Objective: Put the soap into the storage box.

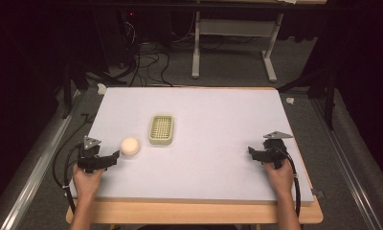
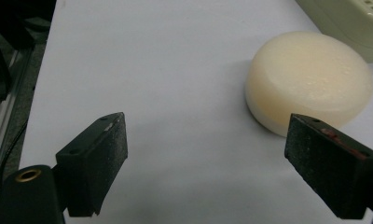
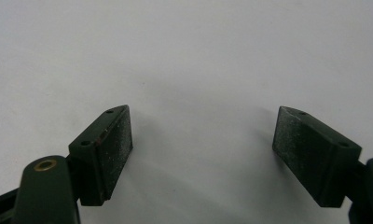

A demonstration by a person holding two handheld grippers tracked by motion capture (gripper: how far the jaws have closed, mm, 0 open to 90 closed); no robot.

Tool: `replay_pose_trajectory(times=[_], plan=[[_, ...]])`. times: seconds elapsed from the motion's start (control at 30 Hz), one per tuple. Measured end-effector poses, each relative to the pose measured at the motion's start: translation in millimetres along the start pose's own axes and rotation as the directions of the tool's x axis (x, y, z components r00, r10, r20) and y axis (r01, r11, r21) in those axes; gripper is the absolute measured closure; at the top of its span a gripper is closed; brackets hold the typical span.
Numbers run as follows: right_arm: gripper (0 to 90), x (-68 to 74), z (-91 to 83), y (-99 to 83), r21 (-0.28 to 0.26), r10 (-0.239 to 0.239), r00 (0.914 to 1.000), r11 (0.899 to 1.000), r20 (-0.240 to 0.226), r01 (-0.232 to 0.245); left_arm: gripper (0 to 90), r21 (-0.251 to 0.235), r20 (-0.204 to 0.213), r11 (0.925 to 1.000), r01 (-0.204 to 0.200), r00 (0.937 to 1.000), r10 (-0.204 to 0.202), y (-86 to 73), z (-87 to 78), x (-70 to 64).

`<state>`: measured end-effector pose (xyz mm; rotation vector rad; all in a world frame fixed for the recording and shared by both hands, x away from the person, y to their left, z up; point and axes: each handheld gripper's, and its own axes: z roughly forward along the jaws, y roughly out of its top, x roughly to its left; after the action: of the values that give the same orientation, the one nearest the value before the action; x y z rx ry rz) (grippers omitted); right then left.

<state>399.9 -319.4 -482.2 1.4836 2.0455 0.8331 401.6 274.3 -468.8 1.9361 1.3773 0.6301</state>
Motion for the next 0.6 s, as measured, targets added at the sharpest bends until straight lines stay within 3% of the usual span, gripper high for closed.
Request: replay_pose_trajectory(times=[0.6], plan=[[20.5, 0.2, 0.1, -0.1, -0.004, -0.006, 1.0000, 1.000, 0.002, 0.006, 13.7, -0.017, 0.050, 0.9982, -0.057, 0.9971, 0.058, 14.5, -4.7, -26.1]])
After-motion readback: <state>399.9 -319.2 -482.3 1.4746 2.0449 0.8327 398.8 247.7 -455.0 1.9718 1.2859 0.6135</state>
